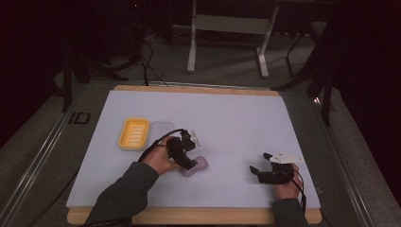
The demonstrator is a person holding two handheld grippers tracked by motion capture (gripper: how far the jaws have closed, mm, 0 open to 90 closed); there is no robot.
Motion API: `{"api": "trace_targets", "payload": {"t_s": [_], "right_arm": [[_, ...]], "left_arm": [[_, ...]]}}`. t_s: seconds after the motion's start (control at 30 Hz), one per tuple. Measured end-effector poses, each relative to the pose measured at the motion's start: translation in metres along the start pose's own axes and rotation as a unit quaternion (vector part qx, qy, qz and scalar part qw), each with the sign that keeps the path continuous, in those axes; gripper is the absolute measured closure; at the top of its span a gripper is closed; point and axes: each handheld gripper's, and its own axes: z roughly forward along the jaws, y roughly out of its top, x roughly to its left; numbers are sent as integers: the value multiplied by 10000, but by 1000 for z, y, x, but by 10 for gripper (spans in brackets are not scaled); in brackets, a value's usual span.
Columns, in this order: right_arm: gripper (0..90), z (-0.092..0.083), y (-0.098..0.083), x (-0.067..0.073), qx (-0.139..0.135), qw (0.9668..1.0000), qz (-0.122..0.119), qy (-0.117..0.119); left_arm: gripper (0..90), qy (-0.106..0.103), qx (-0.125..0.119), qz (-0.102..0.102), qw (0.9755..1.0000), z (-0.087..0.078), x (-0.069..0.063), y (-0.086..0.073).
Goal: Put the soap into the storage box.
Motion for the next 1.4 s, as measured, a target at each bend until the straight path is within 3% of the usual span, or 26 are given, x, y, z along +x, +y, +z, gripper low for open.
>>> {"api": "trace_targets", "payload": {"t_s": [0.17,0.4,0.63,1.03,1.4], "right_arm": [[186,0,0,0,9,10000,9,-7],[186,0,0,0,16,10000,-4,-6],[186,1,0,1,50,10000,-52,-18],[185,1,0,1,48,10000,-56,-14],[184,1,0,1,58,10000,-63,-20]], "left_arm": [[319,58,42,-9,10000,2,-1,2],[285,-35,172,26,9998,9,-6,4],[282,-141,350,117,9992,21,-12,7],[294,-269,567,87,9980,37,-14,10],[348,-249,803,136,9964,44,-14,12]]}}
